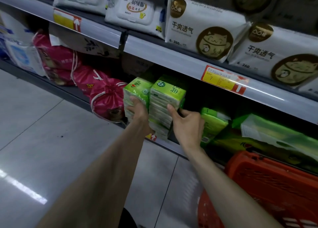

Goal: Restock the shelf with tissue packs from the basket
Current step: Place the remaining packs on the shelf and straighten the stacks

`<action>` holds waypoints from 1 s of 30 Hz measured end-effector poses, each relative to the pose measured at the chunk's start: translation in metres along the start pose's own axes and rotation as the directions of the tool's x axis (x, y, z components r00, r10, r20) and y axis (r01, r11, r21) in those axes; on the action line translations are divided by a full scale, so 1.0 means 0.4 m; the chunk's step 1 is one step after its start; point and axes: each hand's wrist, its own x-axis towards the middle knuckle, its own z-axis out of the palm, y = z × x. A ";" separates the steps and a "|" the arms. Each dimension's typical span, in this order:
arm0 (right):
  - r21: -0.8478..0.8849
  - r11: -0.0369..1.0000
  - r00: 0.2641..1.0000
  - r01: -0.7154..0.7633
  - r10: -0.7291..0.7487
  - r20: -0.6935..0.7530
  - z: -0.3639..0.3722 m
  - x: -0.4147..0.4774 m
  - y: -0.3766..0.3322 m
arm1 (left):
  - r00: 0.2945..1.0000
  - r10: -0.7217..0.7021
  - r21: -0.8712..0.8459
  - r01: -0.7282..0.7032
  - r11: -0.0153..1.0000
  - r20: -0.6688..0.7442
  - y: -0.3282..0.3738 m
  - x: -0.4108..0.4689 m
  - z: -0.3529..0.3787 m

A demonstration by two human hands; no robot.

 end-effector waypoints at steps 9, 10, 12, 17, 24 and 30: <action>0.322 0.915 0.926 -0.244 0.121 0.357 0.029 -0.049 0.077 | 0.987 0.027 0.297 -0.073 0.952 0.159 0.015 -0.519 -0.053; 0.330 0.910 0.928 -0.251 0.129 0.350 0.037 -0.045 0.082 | 0.987 0.076 0.392 -0.126 0.911 0.142 0.016 -0.506 -0.055; 0.326 0.916 0.937 -0.235 0.124 0.326 0.042 -0.044 0.078 | 0.980 0.150 0.549 -0.197 0.812 0.131 0.014 -0.485 -0.067; 0.325 0.909 0.937 -0.261 0.157 0.313 0.052 -0.038 0.072 | 0.944 0.011 0.786 -0.282 0.550 0.331 -0.017 -0.492 -0.096; 0.323 0.903 0.912 -0.284 0.149 0.383 0.045 -0.069 0.071 | 0.935 0.075 0.768 -0.328 0.549 0.346 -0.002 -0.458 -0.102; 0.239 0.932 0.902 -0.271 0.159 0.401 0.034 -0.093 0.076 | 0.934 0.156 0.764 -0.352 0.541 0.320 0.004 -0.438 -0.122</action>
